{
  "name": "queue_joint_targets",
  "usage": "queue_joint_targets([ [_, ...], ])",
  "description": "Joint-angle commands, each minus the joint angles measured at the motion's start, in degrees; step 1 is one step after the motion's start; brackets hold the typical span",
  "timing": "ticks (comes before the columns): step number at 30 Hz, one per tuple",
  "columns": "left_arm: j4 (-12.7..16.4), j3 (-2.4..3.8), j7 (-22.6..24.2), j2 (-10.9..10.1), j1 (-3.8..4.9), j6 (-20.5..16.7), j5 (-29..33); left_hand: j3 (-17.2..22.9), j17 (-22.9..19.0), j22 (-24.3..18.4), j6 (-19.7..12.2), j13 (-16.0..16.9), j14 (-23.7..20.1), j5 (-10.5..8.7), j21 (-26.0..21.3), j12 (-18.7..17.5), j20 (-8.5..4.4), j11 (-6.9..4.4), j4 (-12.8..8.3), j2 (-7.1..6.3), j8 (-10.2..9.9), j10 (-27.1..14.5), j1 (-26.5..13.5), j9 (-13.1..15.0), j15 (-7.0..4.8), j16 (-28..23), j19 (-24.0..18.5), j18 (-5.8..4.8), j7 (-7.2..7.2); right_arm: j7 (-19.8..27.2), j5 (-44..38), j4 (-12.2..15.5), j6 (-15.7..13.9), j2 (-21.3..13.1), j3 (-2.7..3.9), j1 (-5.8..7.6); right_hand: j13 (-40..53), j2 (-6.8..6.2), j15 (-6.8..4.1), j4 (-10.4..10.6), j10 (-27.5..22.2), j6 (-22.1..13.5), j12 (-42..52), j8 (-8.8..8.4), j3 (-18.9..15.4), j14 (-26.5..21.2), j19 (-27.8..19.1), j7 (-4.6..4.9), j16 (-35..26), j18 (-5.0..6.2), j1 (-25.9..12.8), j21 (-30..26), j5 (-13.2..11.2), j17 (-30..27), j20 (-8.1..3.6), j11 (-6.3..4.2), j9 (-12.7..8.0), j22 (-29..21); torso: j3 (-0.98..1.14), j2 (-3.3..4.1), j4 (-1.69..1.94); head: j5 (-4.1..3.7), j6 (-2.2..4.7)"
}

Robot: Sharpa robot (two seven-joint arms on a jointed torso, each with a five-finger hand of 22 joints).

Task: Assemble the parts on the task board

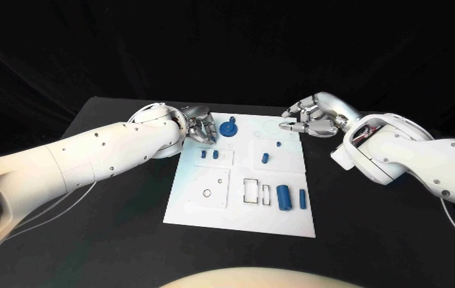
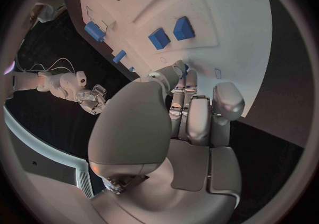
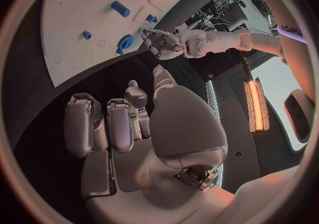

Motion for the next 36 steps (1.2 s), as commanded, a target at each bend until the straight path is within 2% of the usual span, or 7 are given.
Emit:
queue_joint_targets([
  [1, 0.05, 0.00, -0.50, 0.18, -0.10, 1.77, -0.47, -0.19, -0.08, -0.01, 0.29, -0.04, 0.10, -0.01, 0.15, -0.21, 0.14, 0.07, -0.01, -0.08, -0.23, 0.49, -0.50, 0.07, 0.07, -0.24, 0.31, -1.08, -0.08, 0.42, -0.38, 0.03, 0.36, 0.02, 0.01, -0.03, 0.07, 0.47, -0.26, -0.08, -0.35, -0.07, 0.00, 0.20, -0.26, 2.36, -0.46, 0.15, -0.25, 1.15, 0.18, -0.31, 0.35, -0.06, 0.02, -0.17, 0.06, 6.31, 0.05, -0.03, 0.01, -0.01, -0.06],
  [13, 0.22, -0.02, -0.45, 0.24, -0.12, 2.36, -0.21, -0.18, -0.28, 0.07, 0.52, 0.03, 0.04, 0.00, 0.19, -0.27, 0.12, -0.01, -0.03, 0.04, -0.29, 0.77, -0.69, 0.09, 0.02, -0.34, 0.32, -1.09, -0.13, 0.44, 0.26, -0.01, 0.38, 0.01, 0.01, -0.03, -0.05, 0.61, -0.28, -0.01, -0.21, -0.08, -0.09, 0.33, -0.46, 2.35, -0.47, 0.13, -0.39, 1.17, 0.31, -0.44, 0.42, -0.18, 0.01, -0.19, 0.18, 6.26, -0.05, -0.04, 0.08, -0.01, -0.06],
  [28, 0.64, -0.05, 0.51, 0.21, -0.14, 0.58, 1.16, -0.05, -0.17, 0.39, 0.76, 0.13, 0.11, 0.00, 0.40, -0.32, 0.06, -0.12, -0.25, 0.24, -0.35, 1.09, -0.60, 0.10, -0.07, -0.22, 0.46, -1.14, -0.19, 0.51, 0.33, -0.10, 0.36, 0.12, 0.01, -0.04, -0.05, 0.61, -0.28, -0.01, -0.21, -0.08, -0.09, 0.33, -0.46, 2.35, -0.47, 0.13, -0.39, 1.17, 0.31, -0.44, 0.42, -0.18, 0.01, -0.19, 0.18, 6.26, 0.00, -0.01, 0.03, 0.19, 0.03],
  [36, 0.49, -0.05, 0.11, 0.25, -0.14, 0.87, 0.94, -0.05, -0.17, 0.21, 0.66, 0.13, 0.10, 0.00, 0.29, -0.47, 0.00, -0.06, -0.35, 0.19, -0.51, 1.02, -0.65, 0.06, -0.06, -0.21, 0.35, -1.10, -0.13, 0.48, 0.33, -0.17, 0.42, 0.13, 0.01, -0.05, -0.05, 0.61, -0.28, -0.01, -0.21, -0.08, -0.09, 0.33, -0.46, 2.35, -0.47, 0.13, -0.39, 1.17, 0.31, -0.44, 0.42, -0.18, 0.01, -0.19, 0.18, 6.26, 0.04, 0.00, 0.00, 0.12, 0.11],
])
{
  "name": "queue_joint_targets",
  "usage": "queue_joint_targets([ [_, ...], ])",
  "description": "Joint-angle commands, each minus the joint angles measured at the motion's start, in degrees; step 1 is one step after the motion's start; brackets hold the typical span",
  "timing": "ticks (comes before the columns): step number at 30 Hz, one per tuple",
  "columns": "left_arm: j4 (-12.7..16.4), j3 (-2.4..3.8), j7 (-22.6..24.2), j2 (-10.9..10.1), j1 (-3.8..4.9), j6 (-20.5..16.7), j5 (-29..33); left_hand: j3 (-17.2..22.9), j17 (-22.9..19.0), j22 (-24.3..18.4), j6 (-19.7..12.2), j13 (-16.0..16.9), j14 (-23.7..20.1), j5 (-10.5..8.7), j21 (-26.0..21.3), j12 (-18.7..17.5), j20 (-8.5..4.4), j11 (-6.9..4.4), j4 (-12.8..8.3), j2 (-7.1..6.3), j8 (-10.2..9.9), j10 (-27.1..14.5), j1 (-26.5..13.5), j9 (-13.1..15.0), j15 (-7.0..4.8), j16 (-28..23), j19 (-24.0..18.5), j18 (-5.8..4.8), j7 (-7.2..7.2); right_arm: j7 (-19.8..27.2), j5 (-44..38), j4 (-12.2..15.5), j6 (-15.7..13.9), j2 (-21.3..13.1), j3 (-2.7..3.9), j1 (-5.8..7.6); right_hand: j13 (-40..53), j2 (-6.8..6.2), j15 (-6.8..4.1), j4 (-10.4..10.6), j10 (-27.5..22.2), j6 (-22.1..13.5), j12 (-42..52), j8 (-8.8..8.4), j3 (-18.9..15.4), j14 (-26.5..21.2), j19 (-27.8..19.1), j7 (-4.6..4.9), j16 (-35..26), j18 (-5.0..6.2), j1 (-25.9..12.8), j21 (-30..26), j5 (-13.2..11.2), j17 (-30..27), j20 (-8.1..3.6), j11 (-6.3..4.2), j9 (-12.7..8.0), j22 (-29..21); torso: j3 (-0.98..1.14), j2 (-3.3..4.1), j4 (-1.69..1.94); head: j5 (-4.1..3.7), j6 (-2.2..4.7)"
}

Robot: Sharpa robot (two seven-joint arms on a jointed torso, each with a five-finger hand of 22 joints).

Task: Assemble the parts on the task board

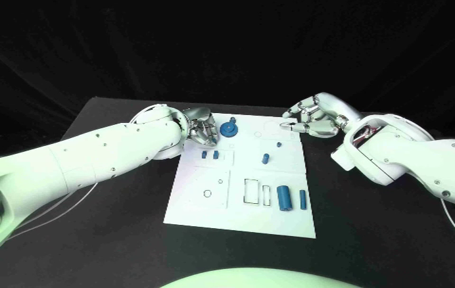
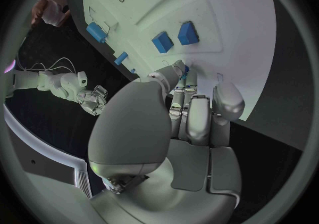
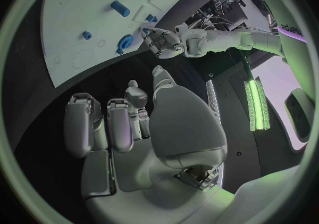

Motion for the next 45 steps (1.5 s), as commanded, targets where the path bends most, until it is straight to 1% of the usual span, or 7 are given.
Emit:
queue_joint_targets([
  [1, 0.10, 0.00, 0.18, 0.20, -0.02, 0.41, 0.28, -0.05, 0.13, -0.23, 0.38, 0.07, 0.11, 0.01, 0.00, -0.53, -0.01, 0.10, -0.38, 0.11, -0.38, 0.42, -0.67, 0.00, -0.04, 0.13, 0.28, -1.08, 0.12, 0.45, -0.08, -0.01, 0.42, 0.06, 0.01, -0.03, -0.05, 0.32, -0.27, -0.01, -0.21, -0.05, -0.09, 0.33, -0.46, 2.35, -0.47, 0.10, -0.39, 1.17, 0.02, -0.21, 0.18, -0.05, 0.01, -0.20, 0.06, 6.29, 0.05, 0.02, 0.00, -0.03, 0.02],
  [12, -0.13, -0.02, -1.50, 0.32, -0.01, 2.50, -0.72, -0.46, -0.16, -1.88, -0.88, 0.08, -0.27, -0.01, -1.18, -1.73, 0.17, 0.49, -0.34, -0.63, -1.94, -0.16, -2.12, -0.51, 0.32, 0.02, -0.75, -0.75, 0.34, 0.45, -0.08, -0.09, 0.42, 0.08, 0.01, -0.06, -0.05, 0.32, -0.27, -0.01, -0.21, -0.05, -0.09, 0.33, -0.46, 2.35, -0.47, 0.10, -0.39, 1.17, 0.02, -0.21, 0.18, -0.05, 0.01, -0.20, 0.06, 6.29, 0.03, -0.02, 0.00, -0.03, -0.06],
  [25, -0.08, -0.03, -1.79, 0.32, -0.01, 3.19, -0.62, -0.72, -0.84, -2.15, -0.66, 0.17, -0.53, -0.01, -1.40, -2.01, 0.18, 0.40, -0.15, -0.87, -2.17, -0.09, -2.90, -0.54, 0.28, -0.31, -0.92, -0.68, 0.08, 0.40, -0.08, -0.14, 0.53, 0.11, 0.01, -0.09, -0.05, 0.32, -0.27, -0.01, -0.21, -0.05, -0.09, 0.33, -0.46, 2.35, -0.47, 0.10, -0.39, 1.17, 0.02, -0.21, 0.18, -0.05, 0.01, -0.20, 0.06, 6.29, 0.01, 0.00, 0.07, -0.09, -0.15],
  [30, -0.04, -0.03, -1.52, 0.33, -0.01, 2.86, -0.17, -0.69, -1.14, -2.13, -1.90, 0.28, -0.66, 0.00, -1.41, -2.25, 0.08, 0.20, -0.16, -1.03, -3.23, 0.04, -3.25, -0.92, 0.13, -0.43, -0.92, -0.68, -0.09, 0.40, -0.08, -0.18, 0.56, 0.14, 0.01, -0.11, -0.05, 0.32, -0.27, -0.01, -0.21, -0.05, -0.09, 0.33, -0.46, 2.35, -0.47, 0.10, -0.39, 1.17, 0.02, -0.21, 0.18, -0.05, 0.01, -0.20, 0.06, 6.29, -0.02, -0.01, 0.05, -0.09, -0.22],
  [38, -0.17, -0.04, -1.79, 0.29, -0.01, 2.83, 0.02, -0.62, -1.33, -2.15, -2.60, 0.37, -0.71, 0.00, -1.45, -2.41, 0.00, 0.16, -0.24, -1.13, -3.89, 0.13, -3.37, -1.16, 0.07, -0.49, -0.92, -0.68, -0.02, 0.39, -0.08, -0.19, 0.57, 0.13, 0.01, -0.12, -0.05, 0.32, -0.27, -0.01, -0.21, -0.05, -0.09, 0.33, -0.46, 2.35, -0.47, 0.10, -0.39, 1.17, 0.02, -0.21, 0.18, -0.05, 0.01, -0.20, 0.06, 6.29, 0.01, 0.01, 0.00, -0.06, -0.15],
  [43, -0.34, -0.04, -2.12, 0.20, -0.01, 3.18, 0.00, -0.56, -1.57, -1.97, -5.04, 0.56, -0.77, 0.00, -1.34, -2.61, -0.03, 0.15, -0.49, -1.69, -5.62, 0.41, -3.51, -1.92, 0.06, -0.54, -0.80, -0.72, 0.38, 0.32, -0.08, -0.28, 0.55, 0.12, 0.01, -0.13, -0.31, 0.40, -0.29, 0.04, -0.29, -0.10, -0.31, 0.39, -0.59, 2.31, -0.61, 0.10, -0.59, 1.23, 0.09, -0.51, 0.21, -0.28, 0.01, -0.20, 0.12, 6.11, -0.01, 0.02, 0.04, -0.09, -0.16],
  [45, -0.41, -0.04, -2.21, 0.17, -0.01, 3.15, -0.08, -0.53, -1.58, -1.99, -5.46, 0.60, -0.77, 0.00, -1.36, -2.67, -0.04, 0.13, -0.53, -1.76, -5.87, 0.44, -3.52, -2.07, 0.04, -0.52, -0.81, -0.72, 0.43, 0.30, -0.08, -0.37, 0.49, 0.12, 0.01, -0.13, -0.67, 0.37, -0.28, 0.04, -0.58, -0.15, -0.65, 0.38, -0.64, 2.27, -0.87, 0.11, -0.72, 1.34, 0.09, -0.95, 0.20, -0.46, 0.01, -0.19, 0.13, 5.82, -0.01, 0.00, 0.05, -0.11, -0.15],
])
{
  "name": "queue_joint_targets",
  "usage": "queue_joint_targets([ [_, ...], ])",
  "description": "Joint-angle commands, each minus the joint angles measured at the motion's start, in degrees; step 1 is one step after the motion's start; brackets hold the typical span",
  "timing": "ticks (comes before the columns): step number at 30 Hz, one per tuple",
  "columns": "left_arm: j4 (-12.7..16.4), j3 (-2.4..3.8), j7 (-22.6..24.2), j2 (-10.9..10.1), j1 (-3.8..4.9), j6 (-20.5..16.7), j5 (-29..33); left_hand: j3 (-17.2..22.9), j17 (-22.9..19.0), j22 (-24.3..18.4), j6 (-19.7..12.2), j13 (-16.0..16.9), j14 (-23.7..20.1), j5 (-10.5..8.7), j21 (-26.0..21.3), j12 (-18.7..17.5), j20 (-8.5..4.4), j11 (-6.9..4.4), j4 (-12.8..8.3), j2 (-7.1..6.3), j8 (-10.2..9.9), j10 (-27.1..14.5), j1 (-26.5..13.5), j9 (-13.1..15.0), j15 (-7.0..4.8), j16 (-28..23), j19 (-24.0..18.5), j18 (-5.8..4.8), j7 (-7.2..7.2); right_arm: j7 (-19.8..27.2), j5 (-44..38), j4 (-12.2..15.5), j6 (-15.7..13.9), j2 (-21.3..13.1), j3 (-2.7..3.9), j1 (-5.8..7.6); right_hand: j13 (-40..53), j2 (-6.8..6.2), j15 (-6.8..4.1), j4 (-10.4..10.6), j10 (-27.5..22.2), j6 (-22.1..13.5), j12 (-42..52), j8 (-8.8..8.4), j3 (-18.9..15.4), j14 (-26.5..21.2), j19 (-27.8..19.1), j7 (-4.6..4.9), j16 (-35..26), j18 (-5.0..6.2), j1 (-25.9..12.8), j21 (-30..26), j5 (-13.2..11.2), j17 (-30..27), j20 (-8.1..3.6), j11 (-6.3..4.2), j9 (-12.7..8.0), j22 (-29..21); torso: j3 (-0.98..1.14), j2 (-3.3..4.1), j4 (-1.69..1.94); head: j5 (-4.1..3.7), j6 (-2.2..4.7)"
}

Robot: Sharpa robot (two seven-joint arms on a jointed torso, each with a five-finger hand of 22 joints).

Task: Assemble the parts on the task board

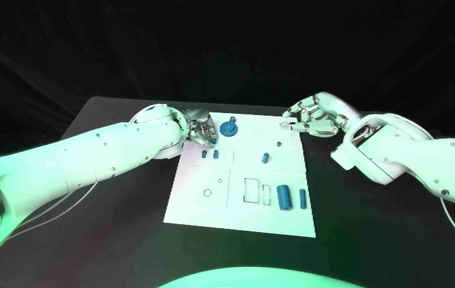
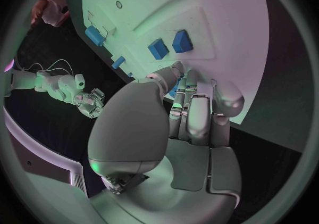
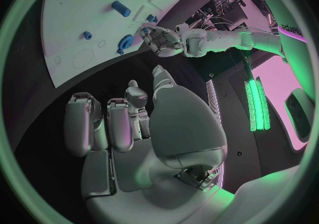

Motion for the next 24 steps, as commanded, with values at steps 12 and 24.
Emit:
queue_joint_targets([
  [12, -0.06, 0.02, 0.23, -0.60, 0.00, -0.93, 0.07, 0.11, -0.17, 0.01, 0.18, 0.20, -0.35, -0.03, -0.17, -0.41, -0.24, 0.15, -0.47, -0.10, 0.00, 0.56, -0.37, -0.10, 0.08, -0.26, -0.17, -0.71, -0.05, 0.23, -0.16, -0.22, 0.39, 0.02, 0.01, -0.04, -1.72, 0.41, -0.25, -0.02, -1.75, -0.34, -1.80, 0.39, -0.40, 2.09, -0.71, 0.14, -0.82, 0.56, 0.23, -0.92, 0.23, -0.80, 0.06, -0.13, 0.10, 5.46, -0.01, 0.01, 0.00, -0.08, 0.17],
  [24, 1.47, 0.10, 2.51, -2.72, 0.04, -4.78, 1.52, -0.43, -2.68, -1.77, -0.47, 0.36, -1.25, -0.02, -1.46, -0.78, -0.28, 0.10, -0.35, -0.56, -0.05, 0.15, -0.97, -0.41, 0.02, -1.72, -1.10, -0.35, -0.22, -0.74, -0.85, -1.00, 1.30, -0.03, 0.01, -0.05, -7.50, 0.95, -0.25, -0.47, -6.02, -0.79, -7.53, 0.57, -0.40, 1.60, -1.76, 0.23, -2.43, 1.00, 1.79, -3.04, 0.39, -2.60, 0.07, -0.10, 0.33, 4.21, -0.03, 0.02, -0.07, -0.53, 0.41],
])
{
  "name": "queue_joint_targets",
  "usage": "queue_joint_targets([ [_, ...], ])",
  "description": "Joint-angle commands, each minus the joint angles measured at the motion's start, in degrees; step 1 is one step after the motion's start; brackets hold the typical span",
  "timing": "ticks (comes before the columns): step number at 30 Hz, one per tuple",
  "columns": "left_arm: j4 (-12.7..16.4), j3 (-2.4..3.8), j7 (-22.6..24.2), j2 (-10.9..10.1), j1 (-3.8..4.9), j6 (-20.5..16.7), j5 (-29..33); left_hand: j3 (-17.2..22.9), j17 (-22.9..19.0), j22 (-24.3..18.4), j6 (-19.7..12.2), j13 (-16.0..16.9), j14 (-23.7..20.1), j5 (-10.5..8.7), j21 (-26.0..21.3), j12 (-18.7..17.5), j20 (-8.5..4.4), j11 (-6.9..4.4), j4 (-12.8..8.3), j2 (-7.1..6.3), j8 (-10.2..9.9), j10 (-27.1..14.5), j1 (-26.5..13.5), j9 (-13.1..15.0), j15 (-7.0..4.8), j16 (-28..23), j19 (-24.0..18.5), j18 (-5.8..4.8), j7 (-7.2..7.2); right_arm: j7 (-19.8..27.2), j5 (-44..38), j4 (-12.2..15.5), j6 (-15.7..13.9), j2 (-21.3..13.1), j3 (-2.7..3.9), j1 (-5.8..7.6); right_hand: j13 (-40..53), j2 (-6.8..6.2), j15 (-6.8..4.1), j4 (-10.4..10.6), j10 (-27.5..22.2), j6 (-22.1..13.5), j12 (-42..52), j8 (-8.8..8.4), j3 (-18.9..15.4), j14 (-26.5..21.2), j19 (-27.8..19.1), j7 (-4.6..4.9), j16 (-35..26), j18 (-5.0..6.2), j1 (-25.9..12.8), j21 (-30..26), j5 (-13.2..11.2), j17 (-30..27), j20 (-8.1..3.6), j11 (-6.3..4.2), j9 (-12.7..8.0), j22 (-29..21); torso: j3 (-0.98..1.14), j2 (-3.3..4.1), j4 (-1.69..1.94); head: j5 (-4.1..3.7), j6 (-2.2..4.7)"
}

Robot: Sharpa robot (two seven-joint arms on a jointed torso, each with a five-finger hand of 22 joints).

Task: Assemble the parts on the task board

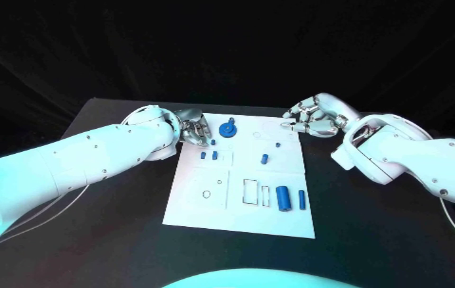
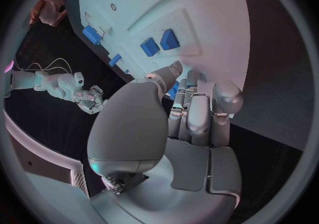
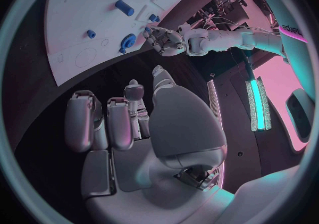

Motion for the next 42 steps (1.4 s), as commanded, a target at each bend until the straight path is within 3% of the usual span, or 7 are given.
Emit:
queue_joint_targets([
  [1, 0.93, 0.12, 2.33, -0.81, 0.07, -3.36, 2.16, -0.29, -0.73, -0.42, 0.65, 0.14, -0.44, -0.03, -0.34, -0.02, 0.00, -0.09, -0.20, 0.17, 0.40, 0.01, -0.29, 0.09, 0.00, -0.47, -0.42, -0.35, 0.26, -0.89, -1.27, -0.39, 1.52, 0.01, 0.01, -0.04, -3.45, 0.44, -0.27, -0.83, -2.66, -0.45, -3.54, 0.37, 0.43, 1.42, -0.87, 0.22, -1.05, 1.13, 1.92, -1.36, 0.45, -1.16, -0.01, -0.03, 0.10, 3.82, 0.00, -0.03, 0.02, -0.32, 0.11],
  [4, 1.88, 0.46, 3.77, -2.11, 0.17, -5.44, 6.77, -0.36, -1.02, -0.81, 2.40, 0.55, -0.47, -0.03, -0.66, 0.70, 0.00, 0.00, -0.38, 0.57, 1.26, 0.59, -0.04, 0.40, 0.04, -0.60, -0.61, -0.29, 0.26, -2.77, -5.38, -0.98, 2.97, 0.21, 0.01, -0.04, -11.50, 1.25, -0.14, -2.89, -7.18, -0.64, -13.22, 0.02, 3.49, 0.69, -2.67, 0.64, -3.55, 1.71, 6.90, -4.92, -1.44, -3.79, 0.05, 0.08, 0.05, 1.68, 0.01, -0.04, 0.00, -0.62, 0.21],
  [10, 4.49, 0.97, 7.88, -5.76, 0.49, -9.67, 22.17, 0.50, -6.23, -5.49, 3.70, 1.08, -2.80, 0.01, -4.05, 1.55, 0.17, 0.43, -1.60, 1.39, 1.82, -0.13, 1.55, 0.48, 0.34, -3.99, -3.23, 0.63, 0.83, -6.92, -18.35, -1.86, 5.18, 1.04, 0.00, -0.48, -26.39, -0.56, 0.13, -2.65, -6.74, 1.17, -31.14, -1.01, 8.33, 1.73, -0.13, 0.58, -3.19, 1.07, 10.07, -1.93, -3.01, -3.33, 0.28, 0.98, -0.28, 3.88, 0.06, -0.10, 0.02, -1.46, 0.52],
  [15, 8.38, 1.12, 15.45, -9.51, 0.66, -11.11, 46.10, 1.26, -25.36, -20.63, 3.23, 1.29, -12.69, -0.02, -16.37, 2.38, 0.82, 1.34, -2.70, 1.85, 1.45, -2.66, 1.79, 0.06, 1.08, -18.16, -12.84, 3.44, 1.67, -11.69, -30.29, -3.04, 7.97, 2.83, 0.01, -0.96, -34.82, -2.76, 0.56, -2.43, -4.22, 2.97, -39.19, -3.11, 12.55, 2.01, 0.93, 0.44, -2.27, 0.67, 10.70, -0.29, -3.28, -2.40, 0.50, 1.11, -0.93, 5.32, -0.03, -0.14, 0.12, -2.35, 0.84],
  [21, 12.10, 1.13, 21.89, -11.82, 0.66, -8.46, 63.15, -0.24, -28.35, -22.31, 3.08, 1.55, -14.70, -0.05, -19.14, 3.59, 1.26, 1.59, -2.46, 2.62, 1.44, -3.85, 0.39, -0.06, 1.46, -21.43, -13.98, 3.43, 1.85, -14.71, -37.16, -4.88, 10.80, 4.89, -0.01, -1.51, -38.64, -4.29, 0.79, -2.41, -3.98, 3.61, -42.50, -4.55, 15.20, 1.97, 0.99, 0.44, -2.20, 0.64, 10.11, -0.25, -3.33, -2.46, 0.74, 1.41, -1.33, 5.61, -0.26, -0.11, 0.23, -2.84, 1.19],
  [31, 16.65, 1.09, 25.19, -13.53, 0.57, -7.80, 71.41, -1.28, -29.12, -23.08, 3.12, 1.70, -14.84, -0.03, -20.24, 4.34, 1.34, 1.56, -2.52, 3.13, 1.52, -4.23, 0.12, -0.07, 1.48, -22.02, -13.89, 3.46, 1.82, -15.52, -40.49, -7.18, 12.93, 8.20, -0.03, -2.73, -42.38, -5.38, 0.53, -3.06, -3.52, 4.28, -45.12, -6.13, 18.28, 2.01, 1.00, 0.16, -2.15, 0.66, 9.49, -0.35, -3.17, -2.55, 0.33, 1.27, -1.63, 5.88, -0.41, -0.15, 0.32, -3.23, 1.22],
  [42, 18.20, 1.09, 26.39, -13.89, 0.55, -8.26, 74.81, -1.54, -29.40, -23.35, 3.15, 1.77, -14.87, -0.03, -20.60, 4.70, 1.32, 1.53, -2.71, 3.37, 1.56, -4.26, 0.27, -0.07, 1.46, -22.20, -13.77, 3.47, 1.83, -14.74, -40.63, -10.63, 13.04, 11.29, -0.04, -4.08, -44.39, -5.40, 0.54, -4.28, -2.13, 5.51, -46.13, -6.67, 21.40, 2.04, 1.18, 0.24, -1.99, 0.58, 9.70, -0.14, -2.95, -2.43, 0.36, 1.37, -1.59, 6.22, -0.24, -0.10, 0.31, -3.55, 1.11],
])
